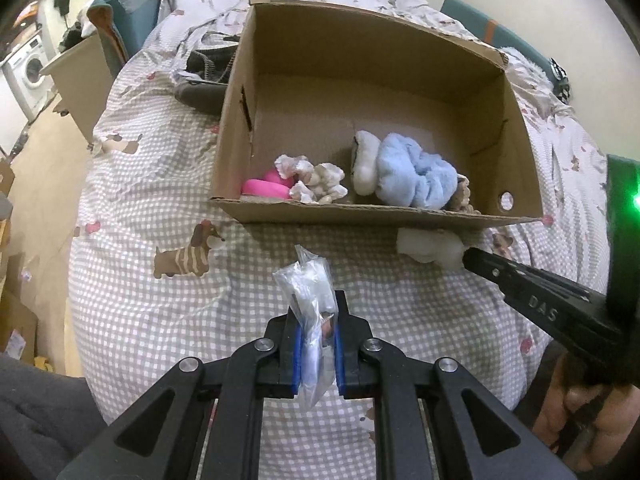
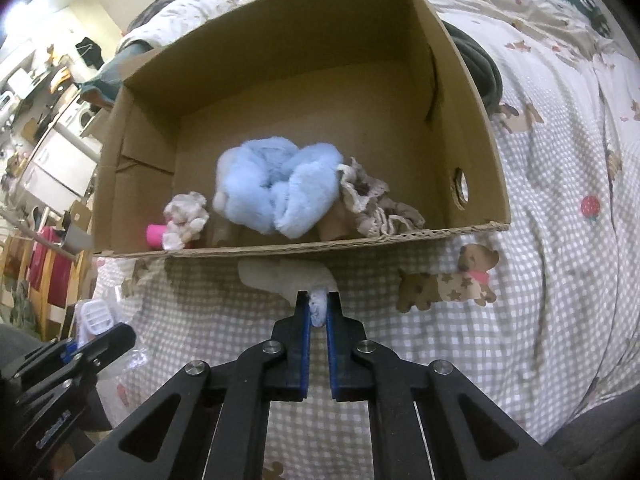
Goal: Organize soft objects
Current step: 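Grasp the white sock with the right gripper while the left gripper holds the plastic bag, then carry the plastic bag with the left gripper while the right gripper carries the white sock into the box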
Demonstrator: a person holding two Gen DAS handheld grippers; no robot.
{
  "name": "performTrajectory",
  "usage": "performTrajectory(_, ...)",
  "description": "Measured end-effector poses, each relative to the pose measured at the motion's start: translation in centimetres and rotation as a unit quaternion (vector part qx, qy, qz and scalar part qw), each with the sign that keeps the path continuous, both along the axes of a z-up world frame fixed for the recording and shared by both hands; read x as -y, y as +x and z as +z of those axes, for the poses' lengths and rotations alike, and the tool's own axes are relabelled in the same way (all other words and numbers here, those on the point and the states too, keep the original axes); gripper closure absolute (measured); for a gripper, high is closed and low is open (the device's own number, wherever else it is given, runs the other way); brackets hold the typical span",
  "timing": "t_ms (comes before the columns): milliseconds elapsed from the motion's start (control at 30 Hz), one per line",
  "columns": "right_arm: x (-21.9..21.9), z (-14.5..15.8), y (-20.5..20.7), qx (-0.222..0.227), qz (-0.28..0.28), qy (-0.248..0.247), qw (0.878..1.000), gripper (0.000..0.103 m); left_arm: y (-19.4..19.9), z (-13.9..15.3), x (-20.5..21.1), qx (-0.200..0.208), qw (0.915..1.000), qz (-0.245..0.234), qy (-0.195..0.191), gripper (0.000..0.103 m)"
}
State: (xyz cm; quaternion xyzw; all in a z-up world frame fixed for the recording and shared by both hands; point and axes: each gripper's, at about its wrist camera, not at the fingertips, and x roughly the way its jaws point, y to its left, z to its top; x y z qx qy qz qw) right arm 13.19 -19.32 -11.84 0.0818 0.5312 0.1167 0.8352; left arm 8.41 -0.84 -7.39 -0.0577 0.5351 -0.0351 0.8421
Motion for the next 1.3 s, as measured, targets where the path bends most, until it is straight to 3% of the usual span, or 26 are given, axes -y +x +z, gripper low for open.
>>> performTrajectory(567, 0.3, 2.5, -3.6, 0.006, 0.048, 0.052, 0.998, 0.094, 0.0, -0.1, -1.4, 0.008, 0.9991, 0.037, 0.022, 0.092)
performTrajectory(800, -0.4, 5.9, -4.8, 0.079, 0.076, 0.094, 0.990, 0.094, -0.4, 1.6, -2.4, 0.050, 0.9965, 0.062, 0.021, 0.092)
performTrajectory(967, 0.4, 8.7, -5.3, 0.134, 0.068, 0.108, 0.983, 0.094, -0.4, 3.9, -2.6, 0.081, 0.9954, 0.050, -0.013, 0.092)
performTrajectory(1300, 3.0, 11.2, -1.5, 0.141, 0.041, 0.091, 0.985, 0.094, 4.6, 8.0, -1.2, 0.110, 0.9939, -0.003, -0.003, 0.092)
